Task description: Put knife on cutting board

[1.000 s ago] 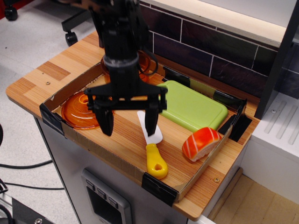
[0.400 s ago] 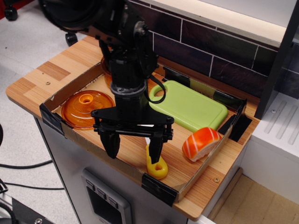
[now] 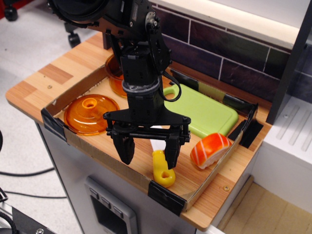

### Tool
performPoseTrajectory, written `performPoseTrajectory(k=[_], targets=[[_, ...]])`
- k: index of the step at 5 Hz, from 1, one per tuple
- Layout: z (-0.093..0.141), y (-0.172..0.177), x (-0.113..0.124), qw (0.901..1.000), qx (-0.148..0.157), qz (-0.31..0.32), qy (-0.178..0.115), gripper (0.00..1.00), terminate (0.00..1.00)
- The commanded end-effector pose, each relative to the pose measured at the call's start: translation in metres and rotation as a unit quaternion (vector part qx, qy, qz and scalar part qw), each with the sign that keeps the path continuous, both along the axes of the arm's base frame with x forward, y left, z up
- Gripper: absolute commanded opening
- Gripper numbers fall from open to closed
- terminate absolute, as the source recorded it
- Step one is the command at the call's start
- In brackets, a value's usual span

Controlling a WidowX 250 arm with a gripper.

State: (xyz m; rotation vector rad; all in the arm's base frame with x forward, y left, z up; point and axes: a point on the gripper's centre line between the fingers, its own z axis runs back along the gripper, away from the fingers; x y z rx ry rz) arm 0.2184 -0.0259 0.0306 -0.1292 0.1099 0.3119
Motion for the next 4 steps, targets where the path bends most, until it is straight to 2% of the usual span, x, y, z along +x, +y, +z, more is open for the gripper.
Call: performPoseTrajectory(k=[1, 4], targets=[[-0.011, -0.002, 0.008, 0.9991, 0.029, -0.003, -0.032, 1.00, 0.00], [-0.039, -0.008, 0.005, 0.9975, 0.058, -0.027, -0.030, 1.00, 0.00]])
